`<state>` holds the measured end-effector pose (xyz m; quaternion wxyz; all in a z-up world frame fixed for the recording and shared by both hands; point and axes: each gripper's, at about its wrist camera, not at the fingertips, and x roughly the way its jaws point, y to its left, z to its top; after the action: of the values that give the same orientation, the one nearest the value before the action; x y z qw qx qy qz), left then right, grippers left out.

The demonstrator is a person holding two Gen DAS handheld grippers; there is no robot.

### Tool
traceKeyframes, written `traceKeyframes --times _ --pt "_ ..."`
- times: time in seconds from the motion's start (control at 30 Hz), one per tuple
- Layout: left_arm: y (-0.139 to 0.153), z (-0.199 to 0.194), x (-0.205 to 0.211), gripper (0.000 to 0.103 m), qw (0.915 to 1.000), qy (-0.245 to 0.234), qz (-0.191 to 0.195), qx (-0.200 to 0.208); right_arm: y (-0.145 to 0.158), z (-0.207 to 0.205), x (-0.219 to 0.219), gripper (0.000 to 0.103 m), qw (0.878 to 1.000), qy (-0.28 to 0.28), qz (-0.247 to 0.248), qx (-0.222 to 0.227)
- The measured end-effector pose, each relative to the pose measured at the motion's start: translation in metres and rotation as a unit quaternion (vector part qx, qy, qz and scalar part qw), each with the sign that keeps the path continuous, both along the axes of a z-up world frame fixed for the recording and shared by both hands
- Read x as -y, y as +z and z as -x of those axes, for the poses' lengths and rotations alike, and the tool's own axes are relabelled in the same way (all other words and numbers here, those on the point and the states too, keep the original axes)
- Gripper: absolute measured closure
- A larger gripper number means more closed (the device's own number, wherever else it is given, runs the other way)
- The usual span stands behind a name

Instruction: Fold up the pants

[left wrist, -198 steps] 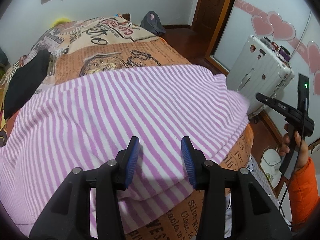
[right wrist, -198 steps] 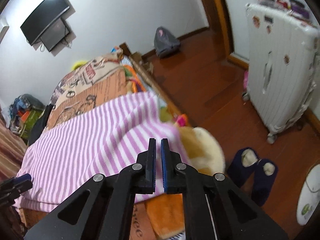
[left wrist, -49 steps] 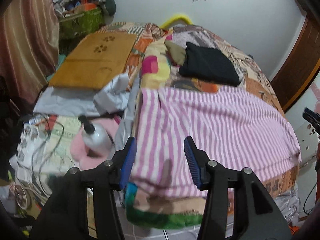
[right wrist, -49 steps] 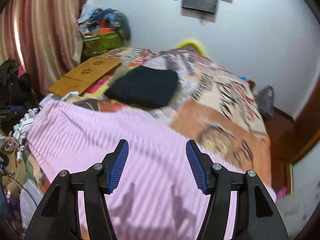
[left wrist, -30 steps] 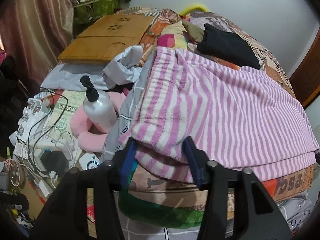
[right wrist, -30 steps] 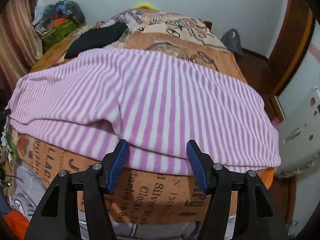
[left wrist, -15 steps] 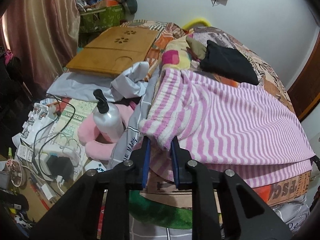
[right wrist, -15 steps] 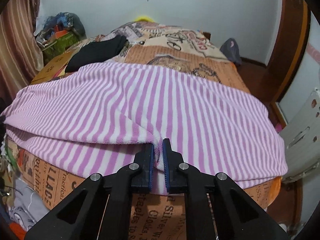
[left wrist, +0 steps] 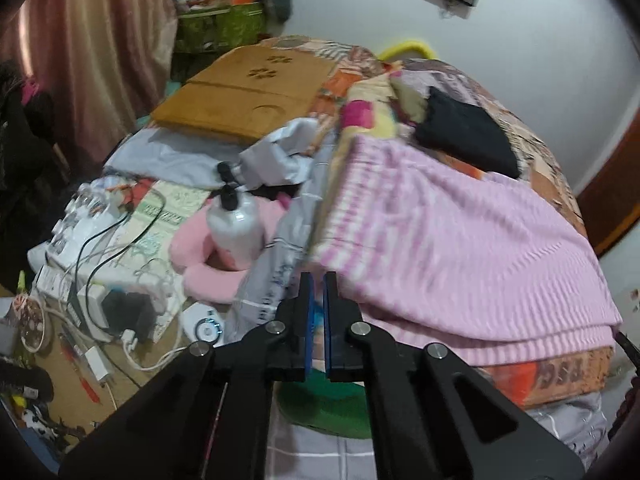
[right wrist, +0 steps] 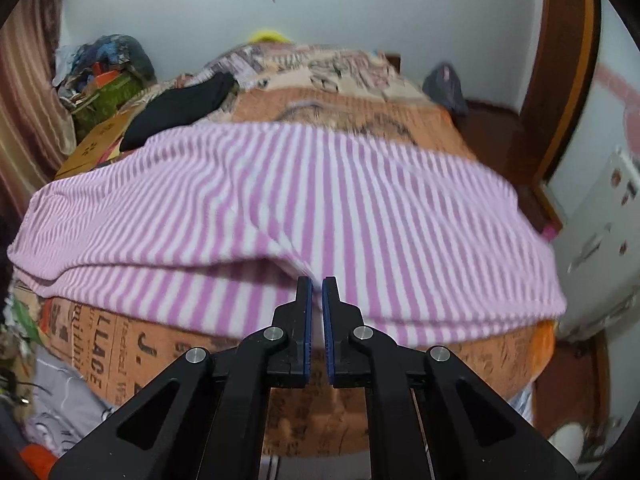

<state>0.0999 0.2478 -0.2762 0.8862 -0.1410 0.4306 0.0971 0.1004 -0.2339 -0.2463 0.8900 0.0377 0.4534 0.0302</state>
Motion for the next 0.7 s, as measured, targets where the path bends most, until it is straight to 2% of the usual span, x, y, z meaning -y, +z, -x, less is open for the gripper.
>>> traceKeyframes --times 0.07,0.17,0.23,0.3,0.37,0.53,0.7 --pt "0.009 -0.002 0.020 0.101 0.9995 -0.029 -0.007 0.007 0.002 0.004 0.002 0.098 1.000 0.004 -0.011 0.002" --pt "0.021 -0.010 0.057 0.093 0.9962 -0.085 -0.007 0.017 0.009 0.009 -0.006 0.094 0.999 0.033 -0.004 0.009" --pt "0.024 -0.018 0.086 0.082 0.9923 -0.122 0.000 0.019 0.015 0.010 -0.015 0.082 0.998 0.055 0.004 0.018" --pt "0.024 -0.028 0.117 0.074 0.9866 -0.162 0.006 0.020 0.018 0.011 -0.023 0.064 0.997 0.076 0.012 0.028" --pt "0.022 -0.039 0.151 0.066 0.9797 -0.200 0.006 0.015 0.020 0.010 -0.031 0.059 0.994 0.098 0.024 0.039" --pt "0.009 -0.060 0.222 0.064 0.9614 -0.275 0.011 -0.012 0.016 0.003 -0.053 0.058 0.983 0.165 0.071 0.047" --pt "-0.009 -0.065 0.273 0.062 0.9475 -0.317 0.005 -0.046 0.016 -0.002 -0.063 0.058 0.973 0.213 0.071 0.058"
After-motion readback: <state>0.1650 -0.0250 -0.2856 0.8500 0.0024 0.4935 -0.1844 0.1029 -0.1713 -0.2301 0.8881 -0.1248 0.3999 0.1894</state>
